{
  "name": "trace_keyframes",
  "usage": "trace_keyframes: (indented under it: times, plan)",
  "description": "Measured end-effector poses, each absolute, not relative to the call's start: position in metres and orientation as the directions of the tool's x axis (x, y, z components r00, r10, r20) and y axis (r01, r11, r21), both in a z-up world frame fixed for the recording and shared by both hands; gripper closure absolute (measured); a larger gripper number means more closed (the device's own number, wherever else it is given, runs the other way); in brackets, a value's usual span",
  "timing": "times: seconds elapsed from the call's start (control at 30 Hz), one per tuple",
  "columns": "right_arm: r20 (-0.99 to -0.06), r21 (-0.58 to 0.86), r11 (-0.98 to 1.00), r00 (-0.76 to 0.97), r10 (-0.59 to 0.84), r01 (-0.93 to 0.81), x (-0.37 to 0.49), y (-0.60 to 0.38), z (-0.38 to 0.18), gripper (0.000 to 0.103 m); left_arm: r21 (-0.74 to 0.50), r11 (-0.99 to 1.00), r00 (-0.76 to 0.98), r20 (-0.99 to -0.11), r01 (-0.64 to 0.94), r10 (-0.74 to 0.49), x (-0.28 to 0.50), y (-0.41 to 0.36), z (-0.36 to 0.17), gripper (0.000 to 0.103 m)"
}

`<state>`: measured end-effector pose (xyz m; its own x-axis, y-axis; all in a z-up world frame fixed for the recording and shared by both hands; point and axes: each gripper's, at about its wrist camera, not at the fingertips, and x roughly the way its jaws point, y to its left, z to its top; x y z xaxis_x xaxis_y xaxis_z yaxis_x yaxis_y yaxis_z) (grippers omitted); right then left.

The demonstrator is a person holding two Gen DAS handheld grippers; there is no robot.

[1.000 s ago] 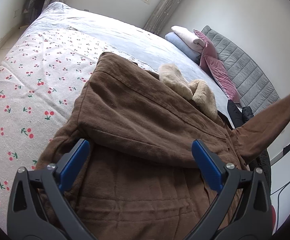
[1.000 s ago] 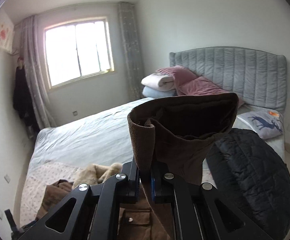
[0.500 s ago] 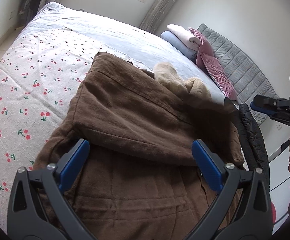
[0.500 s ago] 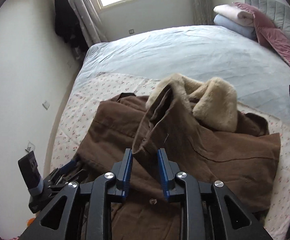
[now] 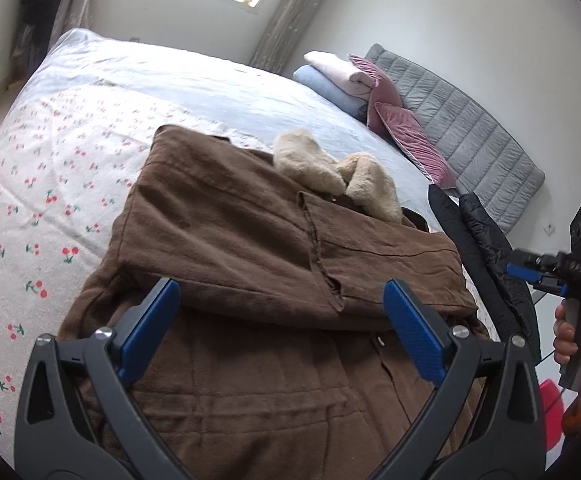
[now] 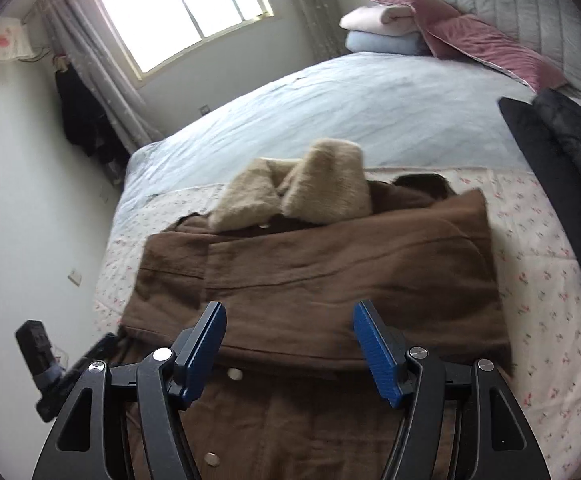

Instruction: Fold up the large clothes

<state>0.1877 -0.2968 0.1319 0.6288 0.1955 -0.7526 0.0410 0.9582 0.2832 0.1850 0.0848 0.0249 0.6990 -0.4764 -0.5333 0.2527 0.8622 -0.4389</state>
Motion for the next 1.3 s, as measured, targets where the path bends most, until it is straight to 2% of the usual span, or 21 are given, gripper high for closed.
trace_keyframes:
  times: [0.07,0.2,0.37,0.53,0.6,0.7,0.83,0.93,1.03,1.13,1.2,1.3]
  plan:
    - [-0.772,0.238,0.965,0.623,0.122,0.107,0.177,-0.326,0.122,0.036,-0.434,0.857,0.686,-0.534,0.278,-0.493,0.185,0.079,0.029,0.007]
    - [-0.798,0.173,0.961,0.602,0.008,0.217,0.157,-0.381,0.098,0.036,-0.425,0.849,0.655,-0.551,0.314,-0.518,0.182,0.064,0.034,0.007]
    - [-0.834,0.175,0.949,0.552,0.001,0.264,0.153,-0.415,0.061,0.036,-0.39,0.86,0.595,-0.621,0.329,-0.51,0.184,0.039,0.03,0.007]
    - [-0.86,0.139,0.963,0.511,0.001,0.233,0.174,-0.413,0.029,0.037,-0.353,0.865,0.566,-0.655,0.357,-0.501,0.189,0.014,0.045,0.007]
    - [-0.868,0.121,0.969,0.497,-0.002,0.216,0.184,-0.408,0.022,0.043,-0.345,0.861,0.561,-0.654,0.375,-0.507,0.191,0.002,0.052,0.007]
    - [-0.875,0.091,0.981,0.484,-0.004,0.173,0.197,-0.398,0.015,0.067,-0.337,0.846,0.548,-0.65,0.413,-0.526,0.197,-0.02,0.057,0.007]
    - [-0.877,0.014,0.987,0.475,-0.065,0.162,0.194,-0.406,0.01,0.08,-0.274,0.861,0.525,-0.699,0.429,-0.485,0.21,-0.048,0.043,0.007]
    - [-0.891,0.156,0.964,0.452,0.044,0.214,0.185,-0.428,0.001,0.08,-0.213,0.877,0.487,-0.764,0.431,-0.424,0.222,-0.056,0.023,0.009]
    - [-0.889,0.182,0.968,0.45,0.085,0.176,0.176,-0.426,0.01,0.079,-0.175,0.887,0.51,-0.763,0.427,-0.396,0.234,-0.043,0.022,0.009]
    - [-0.869,0.211,0.965,0.482,0.112,0.156,0.169,-0.426,0.028,0.075,-0.221,0.898,0.527,-0.746,0.381,-0.407,0.26,-0.024,0.025,0.009]
    - [-0.831,0.29,0.944,0.531,0.166,0.159,0.172,-0.43,0.043,0.073,-0.284,0.896,0.507,-0.747,0.341,-0.43,0.286,-0.017,0.021,0.011]
    - [-0.776,0.393,0.904,0.59,0.226,0.171,0.186,-0.436,0.061,0.064,-0.326,0.899,0.467,-0.772,0.292,-0.431,0.32,-0.022,0.005,0.028]
